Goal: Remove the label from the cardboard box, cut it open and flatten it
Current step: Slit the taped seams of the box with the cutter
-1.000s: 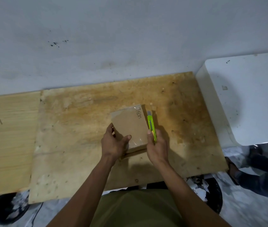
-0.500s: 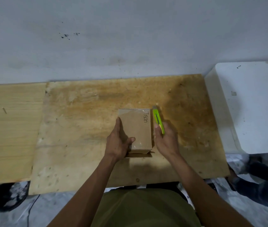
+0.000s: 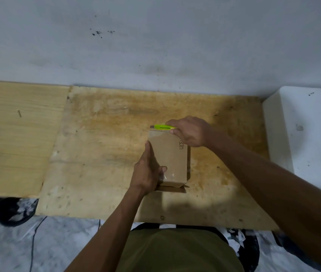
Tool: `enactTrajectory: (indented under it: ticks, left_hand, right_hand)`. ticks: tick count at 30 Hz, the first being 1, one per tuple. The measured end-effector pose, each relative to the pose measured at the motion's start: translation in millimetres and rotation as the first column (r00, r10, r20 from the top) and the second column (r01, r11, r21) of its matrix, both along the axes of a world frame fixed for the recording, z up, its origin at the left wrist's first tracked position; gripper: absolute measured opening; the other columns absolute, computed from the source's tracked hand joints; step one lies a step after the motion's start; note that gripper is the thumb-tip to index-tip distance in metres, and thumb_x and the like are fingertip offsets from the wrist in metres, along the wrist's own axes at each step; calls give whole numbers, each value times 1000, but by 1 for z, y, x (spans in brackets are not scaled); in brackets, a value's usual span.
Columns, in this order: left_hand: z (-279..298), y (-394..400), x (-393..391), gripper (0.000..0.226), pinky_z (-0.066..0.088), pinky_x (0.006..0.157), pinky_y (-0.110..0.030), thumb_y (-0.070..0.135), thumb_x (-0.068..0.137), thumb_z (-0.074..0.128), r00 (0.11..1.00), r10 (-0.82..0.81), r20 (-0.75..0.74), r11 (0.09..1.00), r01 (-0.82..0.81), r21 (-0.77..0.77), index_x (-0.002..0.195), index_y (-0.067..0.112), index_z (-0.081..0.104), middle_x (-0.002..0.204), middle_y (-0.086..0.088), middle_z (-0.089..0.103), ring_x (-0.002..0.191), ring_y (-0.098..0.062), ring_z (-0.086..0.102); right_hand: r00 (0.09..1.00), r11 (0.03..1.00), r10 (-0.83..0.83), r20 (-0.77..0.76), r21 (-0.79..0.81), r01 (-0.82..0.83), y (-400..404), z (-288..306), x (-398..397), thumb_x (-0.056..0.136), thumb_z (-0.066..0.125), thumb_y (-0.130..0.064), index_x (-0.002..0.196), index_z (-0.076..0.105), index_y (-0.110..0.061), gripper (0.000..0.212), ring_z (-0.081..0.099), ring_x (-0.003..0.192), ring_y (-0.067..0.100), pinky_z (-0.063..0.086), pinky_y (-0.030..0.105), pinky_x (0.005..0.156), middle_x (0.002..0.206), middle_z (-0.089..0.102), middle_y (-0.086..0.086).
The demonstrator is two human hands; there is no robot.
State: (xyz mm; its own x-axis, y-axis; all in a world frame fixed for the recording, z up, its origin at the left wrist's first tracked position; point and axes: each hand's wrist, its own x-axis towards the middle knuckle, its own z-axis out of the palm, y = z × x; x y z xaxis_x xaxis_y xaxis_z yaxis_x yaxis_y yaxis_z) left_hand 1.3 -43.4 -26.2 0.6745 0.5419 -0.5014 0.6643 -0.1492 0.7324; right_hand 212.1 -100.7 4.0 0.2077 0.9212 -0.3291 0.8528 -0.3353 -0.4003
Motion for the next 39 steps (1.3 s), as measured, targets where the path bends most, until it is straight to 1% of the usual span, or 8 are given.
enactTrajectory:
  ticks: [6,11,15,21,27,31,36,39]
  left_hand:
    - [6,-1,2,97,38,53,1,10,87,68,1000,30,-6,998,-31,-46,155,27,2,111,-1,51,71,-1,47]
    - [9,-1,2,96,36,61,-2,12,87,69,1000,17,-7,999,-17,-31,154,26,1,126,-8,56,89,-11,48]
    - [6,-2,1,96,33,61,4,12,87,69,999,49,7,998,-49,-47,155,28,4,129,-5,53,93,-7,47]
    - [9,-1,2,96,37,51,1,7,87,68,998,58,4,995,-57,-80,155,27,3,109,2,49,69,1,46]
    - [8,-1,1,98,39,77,-19,17,86,71,1000,17,-7,999,-17,-34,155,27,1,131,-7,57,97,-11,48]
    - [10,-1,2,96,37,60,-6,14,87,69,1000,23,-2,998,-23,-52,155,26,2,124,-4,56,92,-10,48]
    - [13,-1,2,90,39,47,-1,7,90,64,998,57,-1,995,-57,-87,154,27,4,93,13,48,59,7,47]
    - [13,-1,2,92,38,50,-1,10,90,66,999,43,-8,997,-43,-64,154,27,2,104,7,52,65,3,47]
  right_hand:
    - [999,999,40,6,10,-40,4,-4,3,102,41,-31,129,54,-21,32,53,67,16,36,29,52,88,64,0]
    - [999,999,35,4,-9,-35,6,-5,1,102,40,-29,127,54,-20,30,49,61,9,34,26,48,82,58,-2]
    - [999,999,23,32,-26,-23,7,-5,-1,102,40,-30,125,55,-21,28,50,61,9,38,28,50,80,56,-2]
    - [1000,1000,24,-14,-14,-25,5,-5,-2,102,41,-30,124,55,-19,28,57,64,17,49,37,59,82,62,1]
    - [1000,999,13,-5,-38,-13,6,-4,-3,102,40,-30,126,54,-20,30,58,68,18,49,36,60,86,64,3]
    - [1000,999,11,-8,-37,-11,6,-4,-3,102,40,-31,128,53,-21,31,58,67,17,51,38,61,85,63,2]
    - [1000,999,13,2,-32,-13,7,-5,-3,102,40,-32,129,53,-22,32,59,69,18,53,38,62,88,65,4]
    - [1000,999,16,19,-36,-15,7,-4,-2,102,40,-32,130,52,-24,32,56,68,16,48,34,59,91,65,2]
